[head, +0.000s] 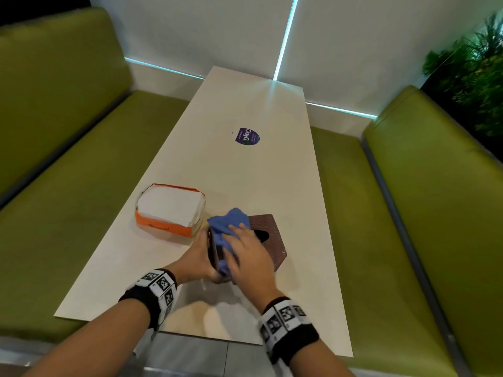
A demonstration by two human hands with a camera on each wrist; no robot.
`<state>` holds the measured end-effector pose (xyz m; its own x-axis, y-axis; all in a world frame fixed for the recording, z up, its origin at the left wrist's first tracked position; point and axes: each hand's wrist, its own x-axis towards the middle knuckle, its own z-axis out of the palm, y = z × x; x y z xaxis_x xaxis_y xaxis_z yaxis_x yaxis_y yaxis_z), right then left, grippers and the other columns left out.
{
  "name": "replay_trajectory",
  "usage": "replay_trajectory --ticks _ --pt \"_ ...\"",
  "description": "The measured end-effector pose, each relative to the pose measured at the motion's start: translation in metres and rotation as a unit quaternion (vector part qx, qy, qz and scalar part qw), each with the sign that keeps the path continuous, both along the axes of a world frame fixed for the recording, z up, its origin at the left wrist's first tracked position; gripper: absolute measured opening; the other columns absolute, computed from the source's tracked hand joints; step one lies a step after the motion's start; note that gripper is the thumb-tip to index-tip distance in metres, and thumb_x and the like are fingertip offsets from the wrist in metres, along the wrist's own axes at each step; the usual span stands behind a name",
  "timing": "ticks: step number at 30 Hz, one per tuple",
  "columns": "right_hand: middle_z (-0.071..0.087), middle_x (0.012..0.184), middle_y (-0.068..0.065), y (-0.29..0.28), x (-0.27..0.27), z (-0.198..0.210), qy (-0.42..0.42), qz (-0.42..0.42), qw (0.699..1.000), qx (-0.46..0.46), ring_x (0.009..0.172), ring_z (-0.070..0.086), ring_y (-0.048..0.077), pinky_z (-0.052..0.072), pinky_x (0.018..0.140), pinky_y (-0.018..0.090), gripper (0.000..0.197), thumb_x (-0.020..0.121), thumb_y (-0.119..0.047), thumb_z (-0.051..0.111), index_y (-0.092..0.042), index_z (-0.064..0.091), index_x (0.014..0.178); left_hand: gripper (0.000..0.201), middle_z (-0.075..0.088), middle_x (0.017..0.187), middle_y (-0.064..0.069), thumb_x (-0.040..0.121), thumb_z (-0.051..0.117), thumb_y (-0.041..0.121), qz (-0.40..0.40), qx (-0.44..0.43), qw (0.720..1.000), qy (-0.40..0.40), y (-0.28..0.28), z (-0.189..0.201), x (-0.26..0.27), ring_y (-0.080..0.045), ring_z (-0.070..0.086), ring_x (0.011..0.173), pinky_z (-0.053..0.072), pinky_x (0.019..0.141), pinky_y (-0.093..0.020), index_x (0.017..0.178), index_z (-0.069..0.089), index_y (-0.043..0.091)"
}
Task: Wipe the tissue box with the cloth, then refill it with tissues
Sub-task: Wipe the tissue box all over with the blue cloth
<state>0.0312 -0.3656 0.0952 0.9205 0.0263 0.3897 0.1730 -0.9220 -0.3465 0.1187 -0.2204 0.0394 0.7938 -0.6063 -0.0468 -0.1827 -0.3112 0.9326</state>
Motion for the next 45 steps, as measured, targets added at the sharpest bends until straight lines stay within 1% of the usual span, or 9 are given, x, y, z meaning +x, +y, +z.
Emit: replay_trajectory --ticks 6,13,23,26,29,35,39,43,45 --pt "0.057 0.130 -0.005 -0.061 0.003 -0.007 0.013 -0.259 0.951 0.170 0.119 0.056 0.014 0.048 0.099 0.033 0.034 0.101 -0.029 0.038 -0.027 0.055 0.131 0.131 0.029 0.143 0.006 0.044 0.095 0.025 -0.011 -0.024 0.999 0.023 -0.001 -0.002 0.000 0.009 0.032 0.130 0.026 0.102 -0.002 0.145 0.011 0.029" --pt "0.062 0.130 0.007 -0.007 -0.031 -0.004 0.020 -0.146 0.989 0.021 0.126 0.053 0.025 0.021 0.112 0.030 0.051 0.100 -0.036 0.026 -0.009 0.063 0.121 0.137 0.030 0.142 0.000 0.036 0.095 0.033 0.008 0.022 1.000 0.015 -0.003 -0.001 0.000 -0.017 0.037 0.135 0.033 0.116 -0.044 0.144 0.011 0.031" --pt "0.058 0.133 0.001 -0.049 0.020 0.017 0.055 -0.290 0.939 0.174 0.124 0.052 0.019 0.043 0.099 0.030 0.034 0.101 -0.028 0.040 -0.023 0.058 0.129 0.136 0.024 0.145 0.001 0.037 0.093 0.037 -0.004 0.024 1.000 0.014 -0.003 0.000 0.003 -0.015 0.029 0.139 0.027 0.118 -0.035 0.141 0.005 0.035" --pt "0.060 0.134 0.001 0.009 0.025 0.016 0.071 -0.201 0.976 0.047 0.130 0.050 0.020 0.039 0.109 0.034 0.040 0.098 -0.030 0.037 -0.020 0.062 0.126 0.120 0.029 0.133 0.013 0.041 0.082 0.047 0.010 0.042 0.999 0.020 -0.002 -0.001 0.001 -0.011 0.029 0.135 0.022 0.108 -0.007 0.132 0.004 0.040" --pt "0.068 0.122 0.000 0.047 0.016 0.015 0.074 -0.049 0.996 0.028 0.119 0.059 0.020 0.044 0.107 0.034 0.040 0.088 -0.033 0.042 -0.020 0.071 0.112 0.054 0.026 0.106 0.031 0.058 0.048 0.058 0.024 0.094 0.994 0.048 0.002 0.002 -0.004 -0.026 0.030 0.142 0.023 0.106 -0.014 0.104 0.020 0.049" --pt "0.055 0.139 0.002 -0.048 0.020 0.018 0.086 -0.093 0.992 -0.019 0.135 0.043 0.022 0.032 0.113 0.032 0.038 0.091 -0.026 0.049 -0.020 0.062 0.126 0.134 0.029 0.142 -0.003 0.038 0.093 0.026 0.000 0.033 0.999 0.036 -0.002 -0.001 0.001 -0.015 0.035 0.135 0.035 0.111 -0.024 0.142 0.009 0.031" --pt "0.048 0.146 0.004 -0.029 0.033 0.014 0.118 -0.166 0.979 0.019 0.140 0.037 0.022 0.030 0.116 0.035 0.040 0.096 -0.027 0.050 -0.014 0.054 0.134 0.136 0.025 0.137 0.006 0.035 0.089 0.033 0.002 0.012 0.999 0.049 -0.009 0.003 -0.001 -0.002 0.029 0.127 0.024 0.089 0.011 0.143 0.006 0.023" --pt "0.068 0.123 0.004 0.030 0.025 0.017 0.121 -0.017 0.992 0.007 0.123 0.058 0.023 0.045 0.106 0.039 0.038 0.086 -0.031 0.047 -0.015 0.072 0.109 0.055 0.040 0.130 0.012 0.080 0.067 0.047 0.005 0.007 1.000 0.001 -0.016 0.010 -0.002 0.009 0.062 0.099 0.044 0.086 -0.006 0.120 0.040 0.021" --pt "0.062 0.132 0.004 0.014 0.023 0.016 0.104 0.020 0.994 -0.003 0.132 0.049 0.022 0.036 0.113 0.037 0.047 0.089 -0.034 0.036 -0.016 0.068 0.118 0.072 0.045 0.126 -0.003 0.068 0.082 0.031 0.006 0.047 0.999 -0.015 -0.011 0.006 -0.001 -0.011 0.060 0.111 0.045 0.083 -0.005 0.122 0.036 0.022"
